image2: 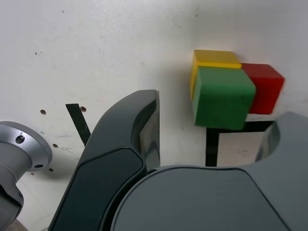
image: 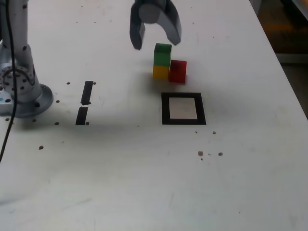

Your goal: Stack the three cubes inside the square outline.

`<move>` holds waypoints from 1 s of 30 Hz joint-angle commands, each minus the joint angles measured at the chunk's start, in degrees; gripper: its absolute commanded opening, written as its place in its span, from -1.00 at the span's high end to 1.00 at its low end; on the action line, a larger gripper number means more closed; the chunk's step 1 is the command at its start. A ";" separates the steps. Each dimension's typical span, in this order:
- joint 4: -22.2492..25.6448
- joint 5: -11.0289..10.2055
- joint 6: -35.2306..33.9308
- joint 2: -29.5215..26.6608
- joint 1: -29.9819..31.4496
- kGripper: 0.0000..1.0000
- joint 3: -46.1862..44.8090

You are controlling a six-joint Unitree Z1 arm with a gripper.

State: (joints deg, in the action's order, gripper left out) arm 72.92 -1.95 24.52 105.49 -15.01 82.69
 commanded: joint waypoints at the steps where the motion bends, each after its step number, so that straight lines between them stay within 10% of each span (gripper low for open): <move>1: -0.61 -0.28 -0.11 1.44 -0.09 -0.95 -0.32; 13: -3.37 -1.75 -0.89 6.57 0.02 -0.86 0.74; 30: -4.29 -2.29 -1.93 8.99 0.00 0.20 1.41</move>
State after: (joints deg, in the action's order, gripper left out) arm 68.50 -4.25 22.61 114.95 -15.05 83.87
